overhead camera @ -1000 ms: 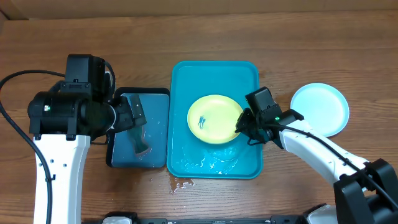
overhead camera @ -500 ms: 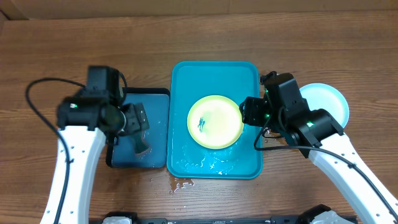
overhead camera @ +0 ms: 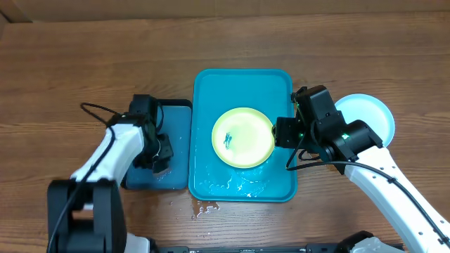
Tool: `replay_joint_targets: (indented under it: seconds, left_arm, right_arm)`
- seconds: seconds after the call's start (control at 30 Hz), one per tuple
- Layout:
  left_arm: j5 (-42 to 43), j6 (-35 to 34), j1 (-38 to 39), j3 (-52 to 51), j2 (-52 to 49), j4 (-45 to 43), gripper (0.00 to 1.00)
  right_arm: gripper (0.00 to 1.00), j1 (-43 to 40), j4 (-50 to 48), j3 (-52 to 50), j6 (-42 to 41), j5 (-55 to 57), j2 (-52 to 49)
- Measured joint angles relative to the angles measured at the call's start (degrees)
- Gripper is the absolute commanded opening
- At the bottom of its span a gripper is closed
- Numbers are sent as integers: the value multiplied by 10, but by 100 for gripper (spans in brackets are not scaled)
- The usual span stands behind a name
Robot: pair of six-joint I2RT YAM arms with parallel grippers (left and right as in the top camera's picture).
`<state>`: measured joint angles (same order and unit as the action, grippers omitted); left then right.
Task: Clean dirty plates on tray and stack at the side
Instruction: 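Grasp the sponge with the left gripper, move over yellow plate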
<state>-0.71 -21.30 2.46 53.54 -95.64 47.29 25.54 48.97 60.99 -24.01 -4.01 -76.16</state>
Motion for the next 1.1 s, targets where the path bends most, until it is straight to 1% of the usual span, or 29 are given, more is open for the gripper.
replay_joint_targets:
  seconds: [0.07,0.17,0.3,0.43,0.53,0.63,0.67,0.73,0.8,0.83,0.9,0.97,1.0,1.1]
  left_arm:
    - [3,2,-1,1,-21,-5,4]
    - [10,2,-4,5,-23,3,4]
    - [23,1,-5,33,-23,54,4]
    - [35,3,-3,99,-16,127,4]
    - [38,8,2,164,9,160,4]
    - [37,15,16,221,37,184,4]
    - [37,19,23,238,46,193,4]
    - [37,21,32,254,55,200,4]
    - [37,21,36,257,56,202,4]
    - [37,21,39,257,55,204,4]
    - [37,21,46,257,55,204,4]
    - [38,21,56,257,55,201,4]
    - [40,21,63,257,55,195,4]
    - [50,21,86,257,55,170,4]
  right_arm:
    - [62,0,0,0,0,0,-2]
    - [62,0,0,0,0,5,-3]
    - [62,-6,-10,0,-6,23,-7]
    - [63,-33,-40,0,-3,24,-32]
    - [63,-48,-80,0,39,-12,-78]
    - [61,-49,-96,0,69,-47,-136]
    - [58,-48,-99,0,76,-55,-158]
    - [44,-48,-104,0,85,-66,-199]
    - [25,-48,-108,0,91,-74,-237]
    - [18,-48,-108,0,93,-76,-252]
    - [15,-48,-105,0,94,-79,-279]
    - [6,-48,-106,0,98,-88,-288]
    - [4,-48,-105,0,98,-91,-288]
    - [4,-49,-104,1,80,-98,-288]
